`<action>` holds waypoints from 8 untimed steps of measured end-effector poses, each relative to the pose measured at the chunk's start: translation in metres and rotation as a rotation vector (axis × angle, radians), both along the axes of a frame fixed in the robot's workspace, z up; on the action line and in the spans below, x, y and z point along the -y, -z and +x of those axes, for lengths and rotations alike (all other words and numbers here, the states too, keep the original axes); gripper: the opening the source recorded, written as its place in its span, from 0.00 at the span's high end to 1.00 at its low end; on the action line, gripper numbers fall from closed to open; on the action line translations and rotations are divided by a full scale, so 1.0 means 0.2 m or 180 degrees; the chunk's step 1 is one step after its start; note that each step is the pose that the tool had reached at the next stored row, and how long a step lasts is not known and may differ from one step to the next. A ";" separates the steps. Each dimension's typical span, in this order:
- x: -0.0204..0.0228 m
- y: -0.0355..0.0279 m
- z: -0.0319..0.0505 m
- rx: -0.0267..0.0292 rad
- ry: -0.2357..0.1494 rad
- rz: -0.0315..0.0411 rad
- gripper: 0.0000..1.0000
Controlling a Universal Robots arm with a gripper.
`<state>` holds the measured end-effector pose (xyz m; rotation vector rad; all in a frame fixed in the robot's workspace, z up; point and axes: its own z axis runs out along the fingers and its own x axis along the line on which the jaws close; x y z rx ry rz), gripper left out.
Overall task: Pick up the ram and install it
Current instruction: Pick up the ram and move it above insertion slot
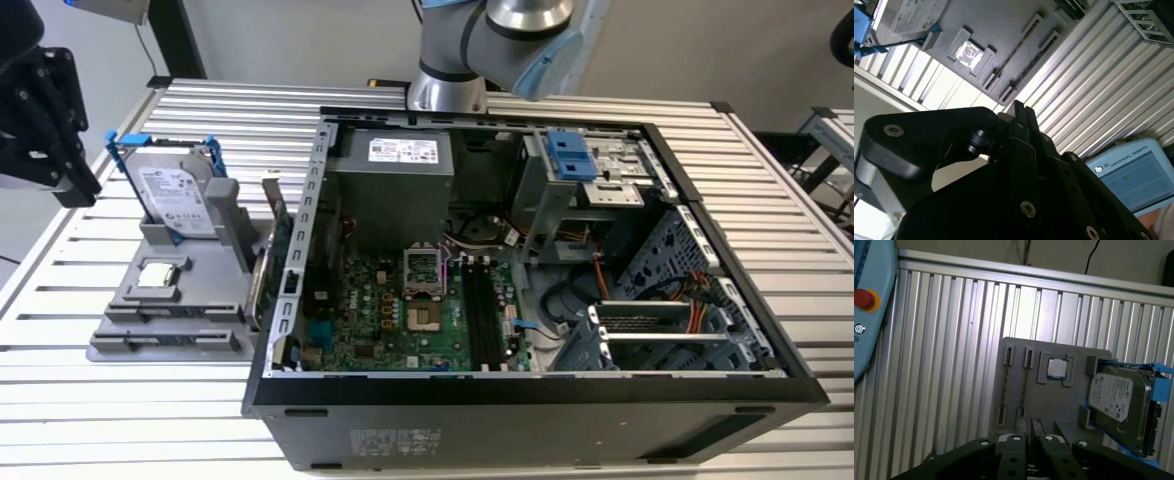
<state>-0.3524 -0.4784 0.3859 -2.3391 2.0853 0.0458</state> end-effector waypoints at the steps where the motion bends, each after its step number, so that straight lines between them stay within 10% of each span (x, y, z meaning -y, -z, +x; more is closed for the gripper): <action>1: 0.000 0.000 0.000 0.0000 0.0000 0.0000 0.00; 8: 0.000 -0.001 0.000 0.0000 0.0000 0.0000 0.00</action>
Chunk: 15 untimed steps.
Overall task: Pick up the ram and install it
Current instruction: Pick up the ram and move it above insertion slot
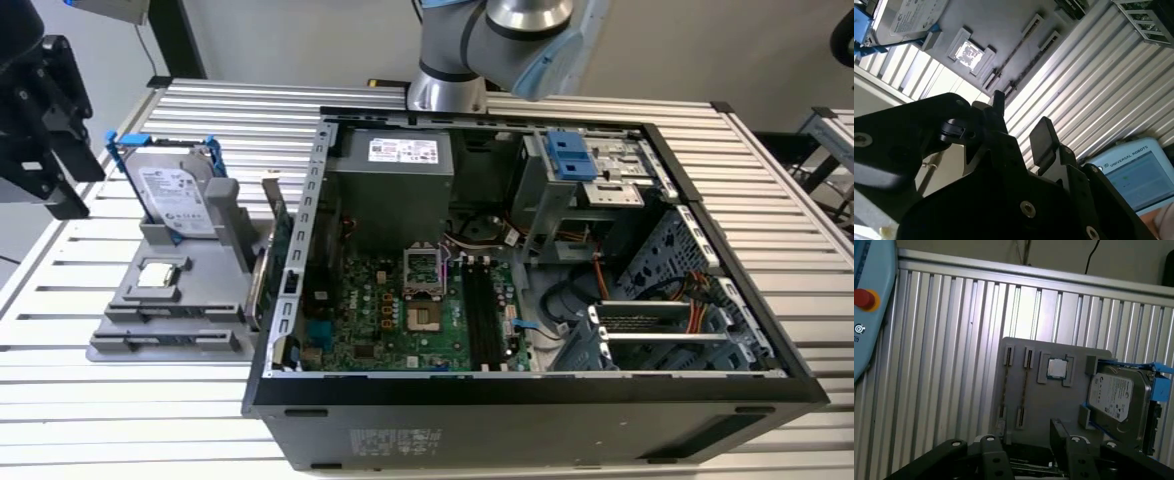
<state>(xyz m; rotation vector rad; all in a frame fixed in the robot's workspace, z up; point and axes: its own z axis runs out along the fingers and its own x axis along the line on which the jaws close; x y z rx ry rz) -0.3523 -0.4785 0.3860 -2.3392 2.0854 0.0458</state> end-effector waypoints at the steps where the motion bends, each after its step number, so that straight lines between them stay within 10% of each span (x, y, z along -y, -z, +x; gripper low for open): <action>1: 0.000 0.000 0.000 0.0000 0.0002 0.0000 0.00; 15: 0.000 0.090 0.010 0.0000 0.0208 0.0000 0.00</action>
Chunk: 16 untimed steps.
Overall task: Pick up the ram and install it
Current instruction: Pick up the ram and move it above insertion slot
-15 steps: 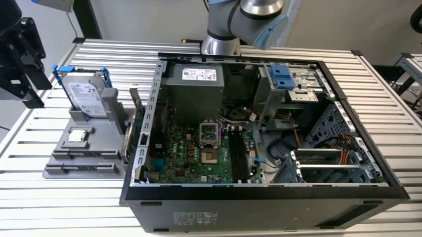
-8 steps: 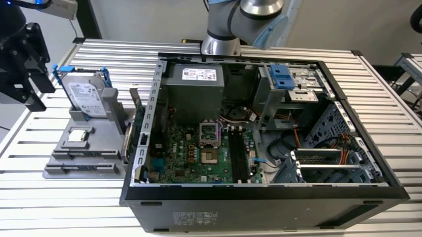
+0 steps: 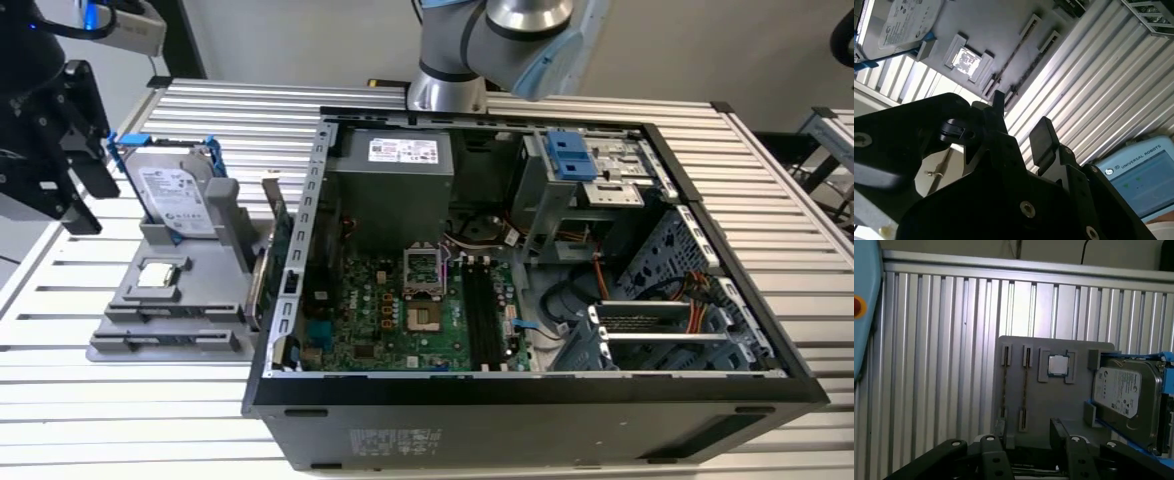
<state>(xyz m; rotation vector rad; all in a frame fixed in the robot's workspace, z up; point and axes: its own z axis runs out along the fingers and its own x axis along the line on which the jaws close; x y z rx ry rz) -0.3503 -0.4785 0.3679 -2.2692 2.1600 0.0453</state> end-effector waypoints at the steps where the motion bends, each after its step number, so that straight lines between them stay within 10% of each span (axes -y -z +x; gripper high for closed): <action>1: 0.000 0.000 0.000 0.0000 0.0000 0.0000 0.00; 16: 0.003 0.122 0.008 0.0000 0.0000 0.0000 0.00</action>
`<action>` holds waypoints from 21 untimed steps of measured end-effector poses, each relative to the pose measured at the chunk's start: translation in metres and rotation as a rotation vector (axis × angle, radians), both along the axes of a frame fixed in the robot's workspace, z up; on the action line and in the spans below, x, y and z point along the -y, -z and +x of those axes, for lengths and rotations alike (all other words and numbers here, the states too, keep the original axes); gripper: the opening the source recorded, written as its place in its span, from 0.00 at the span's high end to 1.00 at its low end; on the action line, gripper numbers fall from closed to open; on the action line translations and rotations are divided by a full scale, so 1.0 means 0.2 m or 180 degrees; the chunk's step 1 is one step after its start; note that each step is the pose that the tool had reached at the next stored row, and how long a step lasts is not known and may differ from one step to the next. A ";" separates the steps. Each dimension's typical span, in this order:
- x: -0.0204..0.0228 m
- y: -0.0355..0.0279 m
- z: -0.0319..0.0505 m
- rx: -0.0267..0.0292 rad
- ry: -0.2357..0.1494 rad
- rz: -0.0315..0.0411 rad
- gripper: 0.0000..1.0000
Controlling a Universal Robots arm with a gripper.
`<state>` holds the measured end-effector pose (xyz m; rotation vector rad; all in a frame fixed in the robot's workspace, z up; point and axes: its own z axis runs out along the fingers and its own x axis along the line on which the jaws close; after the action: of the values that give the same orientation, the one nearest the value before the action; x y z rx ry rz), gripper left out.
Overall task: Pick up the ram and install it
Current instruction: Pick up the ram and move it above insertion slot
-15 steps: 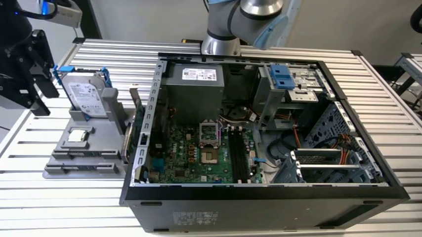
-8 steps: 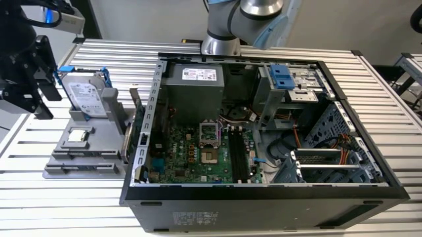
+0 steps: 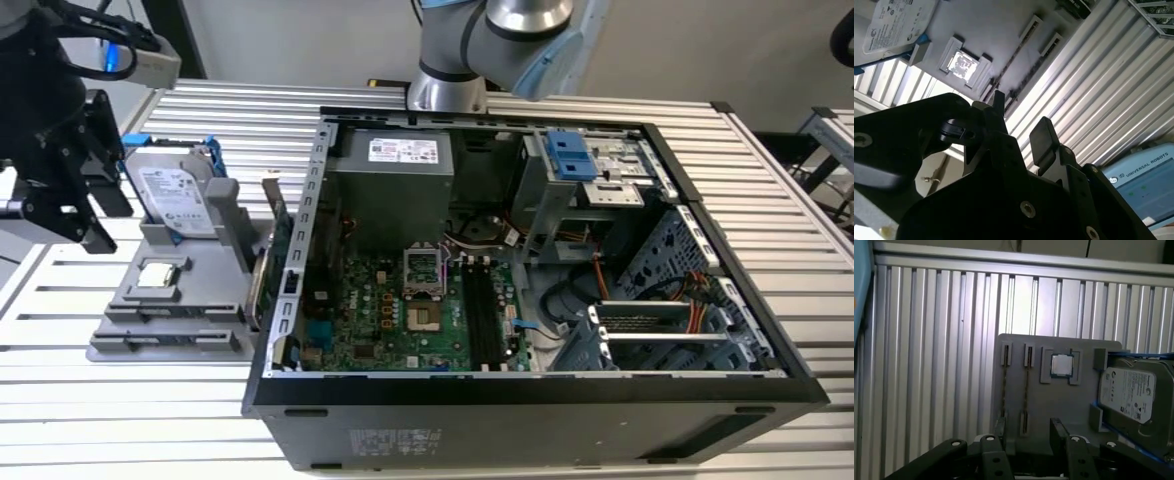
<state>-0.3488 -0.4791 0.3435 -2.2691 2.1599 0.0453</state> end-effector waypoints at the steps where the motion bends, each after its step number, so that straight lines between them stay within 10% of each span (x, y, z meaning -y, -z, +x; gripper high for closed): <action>1: 0.000 0.009 0.000 0.0000 0.0000 0.0000 0.00; 15: 0.001 0.136 0.007 0.0000 0.0000 0.0000 0.00; 21: 0.048 0.182 0.007 0.0000 0.0000 0.0027 0.00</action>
<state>-0.3474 -0.4886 0.3072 -2.2646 2.1555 0.0546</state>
